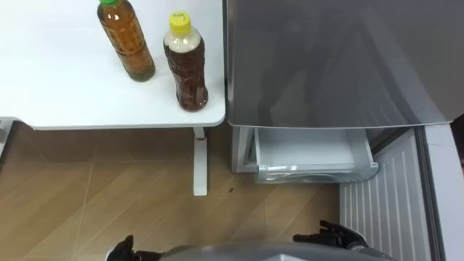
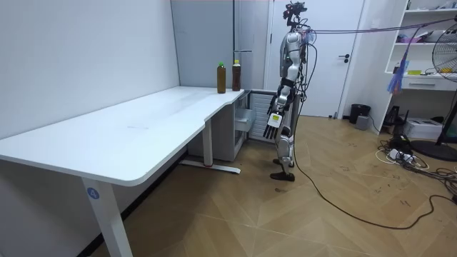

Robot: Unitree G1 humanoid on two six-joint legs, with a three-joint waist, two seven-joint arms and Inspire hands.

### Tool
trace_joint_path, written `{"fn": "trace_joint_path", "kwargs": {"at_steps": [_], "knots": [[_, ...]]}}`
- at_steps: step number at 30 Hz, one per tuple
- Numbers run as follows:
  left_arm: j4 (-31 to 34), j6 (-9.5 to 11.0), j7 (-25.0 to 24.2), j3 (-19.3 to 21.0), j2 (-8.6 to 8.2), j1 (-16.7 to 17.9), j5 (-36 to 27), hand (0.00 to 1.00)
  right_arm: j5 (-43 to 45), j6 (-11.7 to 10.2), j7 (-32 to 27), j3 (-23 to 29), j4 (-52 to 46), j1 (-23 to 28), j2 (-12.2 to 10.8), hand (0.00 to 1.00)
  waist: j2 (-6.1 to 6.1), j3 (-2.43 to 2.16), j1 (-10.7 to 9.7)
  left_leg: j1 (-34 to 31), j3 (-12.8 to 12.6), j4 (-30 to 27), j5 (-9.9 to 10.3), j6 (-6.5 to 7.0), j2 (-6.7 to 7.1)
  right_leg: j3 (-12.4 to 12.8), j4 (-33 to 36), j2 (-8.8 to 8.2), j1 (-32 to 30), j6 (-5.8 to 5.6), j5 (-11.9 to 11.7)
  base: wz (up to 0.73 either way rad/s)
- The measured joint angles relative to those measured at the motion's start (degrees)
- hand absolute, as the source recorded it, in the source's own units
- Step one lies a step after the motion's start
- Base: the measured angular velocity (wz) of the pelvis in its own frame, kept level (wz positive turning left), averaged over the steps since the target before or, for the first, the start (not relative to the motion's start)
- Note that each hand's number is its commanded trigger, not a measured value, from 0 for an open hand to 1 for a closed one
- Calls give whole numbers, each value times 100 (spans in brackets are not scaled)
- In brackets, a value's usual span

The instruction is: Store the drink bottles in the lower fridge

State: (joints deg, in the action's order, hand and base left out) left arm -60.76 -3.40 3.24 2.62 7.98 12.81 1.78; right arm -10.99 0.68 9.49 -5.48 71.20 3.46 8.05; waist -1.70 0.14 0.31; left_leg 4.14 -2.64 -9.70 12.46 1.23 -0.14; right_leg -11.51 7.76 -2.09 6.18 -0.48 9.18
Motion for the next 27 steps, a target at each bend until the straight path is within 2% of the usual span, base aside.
{"fn": "trace_joint_path", "kwargs": {"at_steps": [4, 12, 15, 19, 22, 27], "knots": [[-42, 0, 6, 140, -32, -6, -4, 0, 5, 8, 1, -1, 7, -5, -9, 0, -49, 15, 12, 8, 2, 0, 0, 0, 1, -3, -4, 1, 27, -1, 0, 3], [-102, -21, 171, 202, -56, 1, -8, 0, 67, 78, -70, -3, -1, -7, -15, 0, -104, 8, 145, 15, 0, -47, 1, -1, 0, 43, -3, 3, 37, 0, 0, 0], [-145, -87, 227, 299, -84, 20, -5, 0, 178, 143, -95, 2, -8, -8, -16, 0, -99, 14, 162, 21, 5, -79, 27, -2, -4, 51, -5, 6, 75, 0, 0, 0], [-169, -288, 307, 307, -90, 95, -3, 0, 160, 191, -192, 2, -36, -2, -18, 0, -72, 21, 164, 27, 26, -214, 108, 10, -2, 40, -17, 9, 161, -7, 5, 0], [-165, -346, 431, 410, -108, 122, -13, 0, 163, 189, -244, 10, -25, -14, -18, 0, -42, -4, 161, 26, 50, -245, 115, 19, 25, 40, -32, -15, 180, -26, 30, 2], [-154, -376, 757, 626, -161, 120, -367, 0, 162, 196, -259, 64, -18, 30, -15, 0, -9, -22, 148, 23, 169, -287, 123, 40, 79, 1, -65, -54, 249, -58, 52, 10]]}}
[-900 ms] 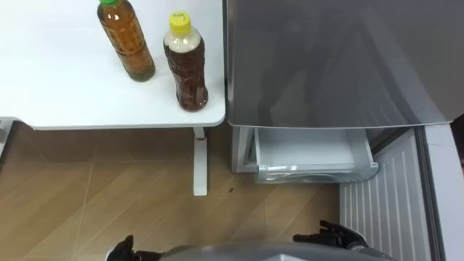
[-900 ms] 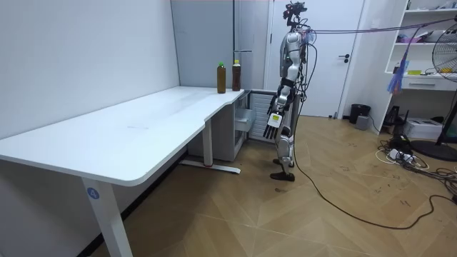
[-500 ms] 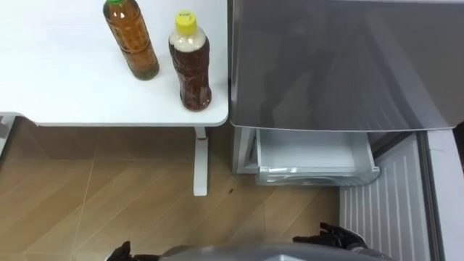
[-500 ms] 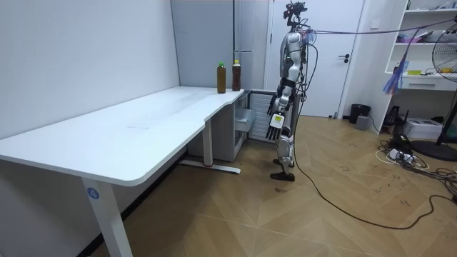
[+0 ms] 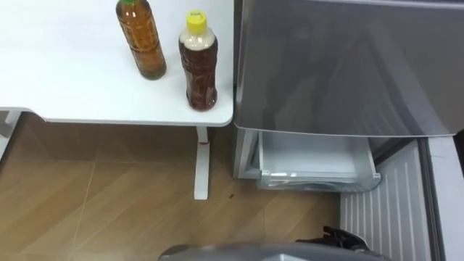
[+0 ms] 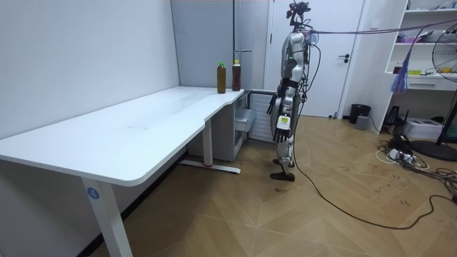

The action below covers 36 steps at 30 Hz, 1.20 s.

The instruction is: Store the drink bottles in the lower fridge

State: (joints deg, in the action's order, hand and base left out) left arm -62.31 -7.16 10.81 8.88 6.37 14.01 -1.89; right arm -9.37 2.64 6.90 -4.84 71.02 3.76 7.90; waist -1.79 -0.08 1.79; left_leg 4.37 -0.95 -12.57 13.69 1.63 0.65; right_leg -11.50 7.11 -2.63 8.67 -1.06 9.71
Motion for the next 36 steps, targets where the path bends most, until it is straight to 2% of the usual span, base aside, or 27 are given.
{"fn": "trace_joint_path", "kwargs": {"at_steps": [4, 7, 10, 13, 18, 20, 22, 24, 26, 27, 30, 32, 34, 36], "knots": [[17, 3, 265, 112, 3, -28, -424, 0, -55, -4, -30, 4, -79, 79, 13, 0, 37, -7, 1, 20, 6, 2, 11, 15, 5, -11, -16, -3, 42, -3, 1, 1], [37, 20, 482, 344, -6, -69, -794, 0, -169, -8, -79, 33, -110, 127, 13, 0, 57, -8, 15, 21, -7, 19, 11, 15, 2, -25, -11, -1, 45, -2, 1, 2], [64, 117, 702, 583, -1, -101, -1546, 0, -170, -6, -71, 66, -113, 144, 24, 0, 85, -7, 19, 44, -8, 29, 11, 16, 5, -19, 7, -5, 51, -2, 0, 0], [361, 138, 1055, 747, -5, -76, -1973, 0, -169, -6, -75, 76, -122, 162, 29, 0, 91, 2, 36, 115, -23, 99, 7, 21, 6, -19, 44, -8, 58, -2, 1, -2], [959, 374, 1704, 975, -12, 15, -2649, 0, -182, -6, -145, 110, -190, 226, 31, 0, 76, 10, 87, 152, 8, 112, 5, 25, 13, -3, 66, -17, 80, -3, 1, -1], [1444, 516, 2093, 950, -14, 79, -3024, 0, -238, -6, -212, 108, -304, 301, 31, 0, 77, 10, 142, 149, 13, 106, 5, 25, 13, 2, 65, -17, 79, -2, 1, 0], [1837, 622, 2385, 940, -15, 108, -3127, 0, -213, -12, -249, 108, -427, 390, 31, 0, 78, 9, 168, 144, 17, 103, 5, 25, 12, 42, 63, -14, 72, -2, 1, 0], [2269, 789, 2678, 940, -16, 116, -3123, 0, -152, -31, -263, 110, -515, 395, 31, 0, 76, 8, 173, 131, 37, 96, 5, 25, 14, 43, 62, -12, 64, -2, 1, 0], [2854, 1039, 3022, 941, -15, 73, -3108, 0, -152, -74, -263, 110, -551, 424, 32, 0, 78, 5, 190, 125, 55, 91, 5, 25, 13, 15, 64, -9, 59, -2, 0, 0], [2987, 1101, 3108, 946, -14, 51, -3117, 0, -152, -76, -267, 111, -581, 440, 32, 0, 78, 5, 189, 124, 57, 90, 5, 25, 13, 8, 65, -9, 56, -2, 0, 0], [3930, 1310, 3600, 979, -16, -3, -3125, 0, -150, -158, -313, 119, -677, 536, 31, 0, 68, 3, 195, 124, 46, 99, 5, 25, 9, 3, 65, -7, 27, -2, 0, -5], [4382, 1604, 3841, 1022, 9, -120, -3101, 0, -104, -192, -331, 177, -662, 535, 33, 0, 77, -3, 189, 152, 5, 122, 5, 25, 8, 37, 63, -5, 29, -2, 0, -11], [4795, 1633, 3932, 1027, 20, -121, -3084, 0, -116, -213, -333, 175, -666, 546, 32, 0, 74, -4, 201, 190, -16, 137, 4, 26, 8, 64, 59, -2, 42, -2, 0, -12], [5246, 1630, 4034, 1017, 2, -99, -2805, 0, -135, -225, -336, 178, -664, 560, 28, 0, 69, -8, 178, 228, -10, 131, 4, 26, 7, 52, 58, 2, 68, -2, 0, -4]]}}
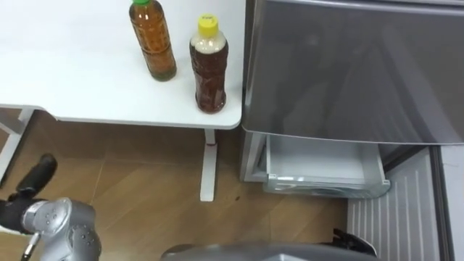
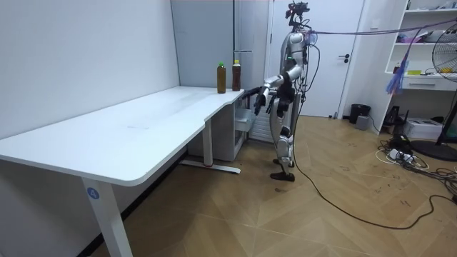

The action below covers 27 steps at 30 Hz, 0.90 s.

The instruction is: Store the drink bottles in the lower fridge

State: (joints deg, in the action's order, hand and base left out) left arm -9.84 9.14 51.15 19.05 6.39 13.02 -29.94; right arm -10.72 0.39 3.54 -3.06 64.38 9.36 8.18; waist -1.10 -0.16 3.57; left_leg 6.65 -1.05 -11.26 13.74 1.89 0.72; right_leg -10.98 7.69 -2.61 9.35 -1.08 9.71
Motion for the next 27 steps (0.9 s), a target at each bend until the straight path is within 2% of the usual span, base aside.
{"fn": "trace_joint_path", "kwargs": {"at_steps": [2, 5, 9, 11, 13, 17, 22, 27], "knots": [[742, 9, 114, 13, 20, -13, 450, 0, 96, -70, -53, 9, -1, 21, 1, 0, -7, 0, -6, -9, 5, 9, 0, 0, 2, -15, 2, 0, -13, 0, 0, 0], [1204, 35, 85, 35, 147, -114, 1158, 0, 157, -132, -67, 52, -9, 87, 3, 0, 24, -3, -3, 4, -8, 44, 0, 0, -1, -11, -3, 5, -10, 0, 0, 0], [1690, 32, 31, 69, 188, -131, 1944, 0, 196, -183, -68, 207, 4, 108, -12, 0, 64, 4, -33, 31, 6, 50, 0, 1, 2, 2, -12, 5, 0, 0, 0, 0], [2181, 29, -61, 78, 191, -223, 2219, 0, 173, -231, -15, 214, 54, 109, -14, 0, 64, 6, -35, 26, 24, 50, 0, 1, 1, 4, -12, 7, -2, 0, 0, 0], [2447, 52, -199, 84, 192, -347, 2340, 0, 145, -247, 47, 215, 68, 102, -5, 0, 76, 10, -20, 31, 27, 50, 0, 1, 3, 14, -12, 6, 3, 0, 0, 0], [2763, 125, -620, 75, 200, -412, 2389, 0, 155, -442, 149, 227, 225, 79, 15, 0, 92, 23, -36, 25, 72, 51, 0, 1, 0, 17, -14, 17, 7, 0, 0, 0], [3485, 130, -1256, -11, 226, -519, 2385, 0, 219, -474, 173, 286, 248, 65, 18, 0, 104, 30, -54, -5, 122, 45, 0, 0, 1, 19, -9, 23, -23, 0, 0, 2], [3513, 124, -2031, -259, 232, -696, 2376, 0, 193, -480, 353, 313, 260, 33, 34, 0, 98, 47, -162, -15, 127, 49, 0, 0, 0, 19, -7, 26, -11, 0, 0, 0]]}}
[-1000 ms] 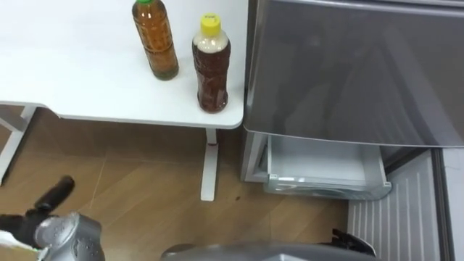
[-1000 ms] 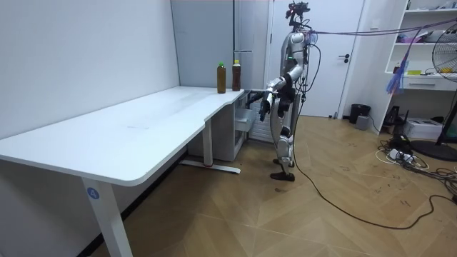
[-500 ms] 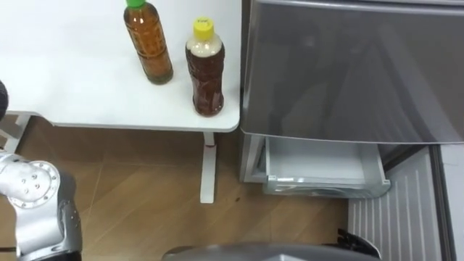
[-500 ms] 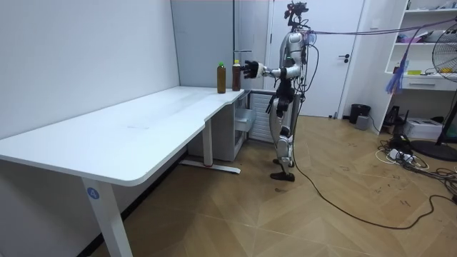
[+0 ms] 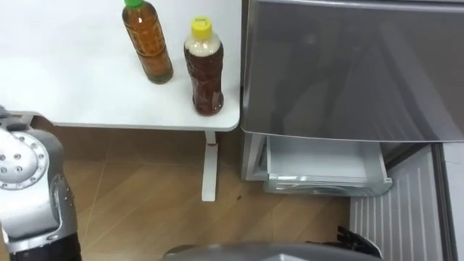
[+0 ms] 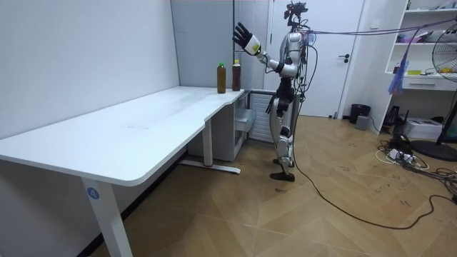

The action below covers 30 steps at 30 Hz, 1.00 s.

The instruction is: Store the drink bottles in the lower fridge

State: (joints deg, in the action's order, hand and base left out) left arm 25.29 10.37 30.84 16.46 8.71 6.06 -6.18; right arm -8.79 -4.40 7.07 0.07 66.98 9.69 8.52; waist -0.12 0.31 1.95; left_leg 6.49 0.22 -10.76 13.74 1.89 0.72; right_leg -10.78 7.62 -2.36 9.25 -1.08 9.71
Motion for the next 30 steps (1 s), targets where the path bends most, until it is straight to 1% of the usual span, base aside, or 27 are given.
{"fn": "trace_joint_path", "kwargs": {"at_steps": [1, 2, 3, 5, 7, 9, 11, 15, 17, 20, 24, 30], "knots": [[0, -6, -172, -86, 0, -1, -34, 0, -7, 6, 39, -6, 50, -67, -6, 0, -8, 7, -27, -2, 4, 13, 0, 0, 0, 10, 0, 1, -2, 0, 0, 0], [0, -33, -358, -169, -3, -3, -114, 0, -7, 16, 74, -6, 73, -92, -5, 0, -10, 8, -47, 4, -7, 22, 0, 0, 0, 78, 0, 4, -11, 0, 0, -5], [0, -55, -431, -222, -3, -6, -134, 0, -9, 16, 86, -7, 75, -98, -4, 0, -10, 8, -53, 8, -14, 18, 0, 0, -1, 121, 0, 6, -16, 0, 0, -6], [0, -107, -753, -436, -4, -22, -336, 0, -47, 12, 138, -36, 167, -170, -3, 0, -11, 9, -110, 11, -17, 8, 0, 1, 0, 180, 0, 8, -23, 0, 0, 0], [0, -131, -1005, -518, -3, -29, -434, 0, -39, 16, 166, -48, 251, -274, 4, 0, -11, 8, -172, 11, -18, 4, -1, 1, 1, 279, 0, 12, -23, 0, 0, 0], [1, -139, -1216, -590, -3, -51, -567, 0, -9, 14, 192, -50, 317, -315, 7, 0, -11, 7, -220, 15, -17, 1, -1, 1, 1, 279, -1, 13, -23, 0, 0, 0], [1, -167, -1455, -646, -2, -157, -630, 0, -4, 13, 225, -50, 351, -352, 8, 0, 1, 15, -260, 10, -40, 1, -1, 2, -1, 284, -1, 13, -36, 0, 0, 0], [2, -190, -1807, -824, 7, -210, -949, 0, -23, 22, 242, -55, 494, -482, 9, 0, 23, 10, -325, -1, -53, 17, -1, 1, -9, 280, 0, 21, -63, 0, 0, -4], [14, -347, -2058, -1022, 7, -210, -1131, 0, -104, 24, 230, -88, 558, -534, 10, 0, 36, 2, -331, -3, -66, 5, -1, 1, -8, 280, 2, 21, -65, 0, 0, -2], [28, -434, -2327, -1180, 9, -210, -1178, 0, -104, 25, 228, -96, 634, -557, 11, 0, 48, -6, -359, -21, -81, -5, -1, 1, -10, 284, 5, 21, -77, 0, 0, 0], [49, -528, -2607, -1222, 9, -210, -1189, 0, -98, 19, 222, -90, 684, -579, 15, 0, 71, -23, -380, -23, -115, -7, -1, 1, -10, 289, 5, 21, -86, 0, 0, -3], [47, -622, -3025, -1221, 8, -208, -1190, 0, -99, 21, 186, -86, 728, -593, 10, 0, 65, -20, -382, -10, -153, -17, -1, 1, -13, 283, 6, 20, -77, 0, 0, -3]]}}
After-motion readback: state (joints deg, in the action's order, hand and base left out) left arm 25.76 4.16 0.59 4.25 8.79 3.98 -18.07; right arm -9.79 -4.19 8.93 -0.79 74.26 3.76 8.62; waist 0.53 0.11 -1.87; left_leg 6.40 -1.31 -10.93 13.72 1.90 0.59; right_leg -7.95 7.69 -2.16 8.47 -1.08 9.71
